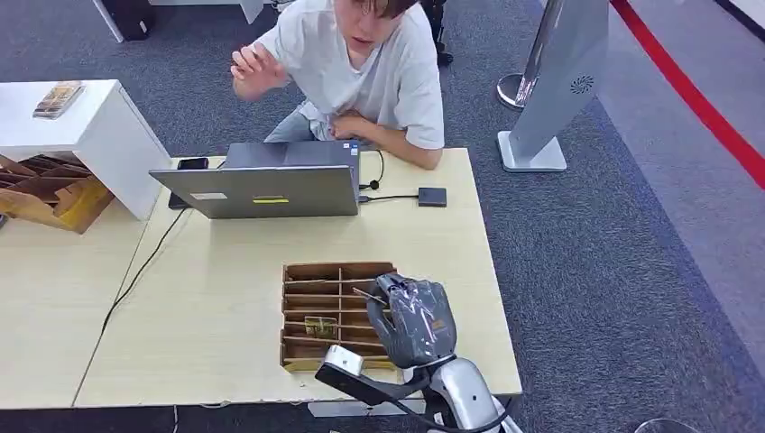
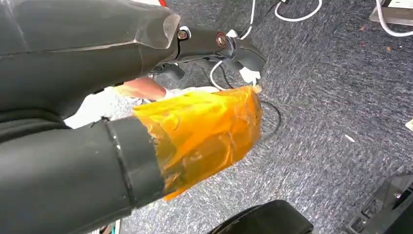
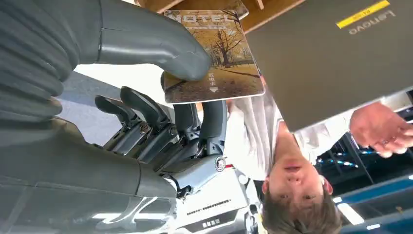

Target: Pass the card to the sensor for recognition and then transmit it.

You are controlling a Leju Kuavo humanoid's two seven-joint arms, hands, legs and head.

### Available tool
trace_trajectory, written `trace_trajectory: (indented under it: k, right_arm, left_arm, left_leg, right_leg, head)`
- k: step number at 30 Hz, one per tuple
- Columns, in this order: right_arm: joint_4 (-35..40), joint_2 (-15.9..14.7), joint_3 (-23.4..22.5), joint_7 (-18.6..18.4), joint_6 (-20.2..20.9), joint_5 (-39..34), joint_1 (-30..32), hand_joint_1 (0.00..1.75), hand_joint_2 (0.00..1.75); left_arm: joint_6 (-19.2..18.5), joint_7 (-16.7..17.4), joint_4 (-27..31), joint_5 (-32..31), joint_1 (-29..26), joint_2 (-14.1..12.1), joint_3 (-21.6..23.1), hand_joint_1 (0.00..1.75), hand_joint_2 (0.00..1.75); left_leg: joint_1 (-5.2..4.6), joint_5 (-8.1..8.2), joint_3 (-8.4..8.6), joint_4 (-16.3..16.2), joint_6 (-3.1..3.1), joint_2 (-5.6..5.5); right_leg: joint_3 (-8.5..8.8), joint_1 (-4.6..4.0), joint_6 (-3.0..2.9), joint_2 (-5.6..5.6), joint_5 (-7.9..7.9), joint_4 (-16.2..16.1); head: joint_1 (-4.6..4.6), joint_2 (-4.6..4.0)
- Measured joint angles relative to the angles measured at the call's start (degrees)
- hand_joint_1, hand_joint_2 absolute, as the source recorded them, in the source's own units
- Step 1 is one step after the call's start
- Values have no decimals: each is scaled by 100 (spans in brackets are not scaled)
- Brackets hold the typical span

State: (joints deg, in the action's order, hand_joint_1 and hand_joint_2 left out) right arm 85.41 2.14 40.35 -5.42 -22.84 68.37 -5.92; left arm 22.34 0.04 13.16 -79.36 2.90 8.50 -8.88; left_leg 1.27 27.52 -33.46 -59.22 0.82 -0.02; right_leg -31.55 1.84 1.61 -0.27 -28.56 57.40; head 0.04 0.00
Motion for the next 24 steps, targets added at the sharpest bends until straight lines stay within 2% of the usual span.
trace_trajectory:
  k: [13, 24]
  right_arm:
    - [1017, -37, -271, 151, -363, -68, 356, 175, 175]
    - [1253, -39, -533, 247, -427, -282, 416, 175, 175]
  left_arm:
    - [116, 26, 0, 103, -54, -4, 24, 0, 0]
    - [133, 35, 0, 118, -66, -2, 31, 0, 0]
  left_leg:
    - [0, 2, -1, 0, 1, 0]
    - [0, 1, -1, 0, 1, 0]
  right_leg:
    - [-1, 0, 0, 0, -1, 0]
    - [-1, 0, 0, 0, 0, 0]
  head:
    - [0, 0]
    - [0, 0]
